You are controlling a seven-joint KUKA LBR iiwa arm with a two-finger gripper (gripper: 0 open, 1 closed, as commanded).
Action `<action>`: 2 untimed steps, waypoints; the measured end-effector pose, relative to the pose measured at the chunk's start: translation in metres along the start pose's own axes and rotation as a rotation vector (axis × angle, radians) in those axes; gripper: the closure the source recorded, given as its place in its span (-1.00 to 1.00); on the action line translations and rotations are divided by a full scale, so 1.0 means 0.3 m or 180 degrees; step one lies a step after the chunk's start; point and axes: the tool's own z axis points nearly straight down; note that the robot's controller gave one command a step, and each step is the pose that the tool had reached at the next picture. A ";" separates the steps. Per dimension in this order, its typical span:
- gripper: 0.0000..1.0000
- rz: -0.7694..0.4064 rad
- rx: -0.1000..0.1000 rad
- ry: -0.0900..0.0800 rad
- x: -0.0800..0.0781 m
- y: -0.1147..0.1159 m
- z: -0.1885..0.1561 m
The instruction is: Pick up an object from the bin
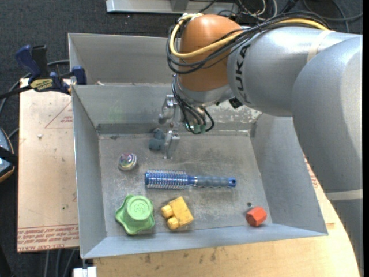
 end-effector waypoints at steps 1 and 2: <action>-1.00 -0.0196 0.0007 0.0010 0.236 -0.111 0.120; -1.00 -0.0164 -0.0002 -0.0019 0.260 -0.067 0.101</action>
Offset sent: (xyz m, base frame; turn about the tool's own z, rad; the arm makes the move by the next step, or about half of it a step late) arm -0.0675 -0.0319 -0.0322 -0.0642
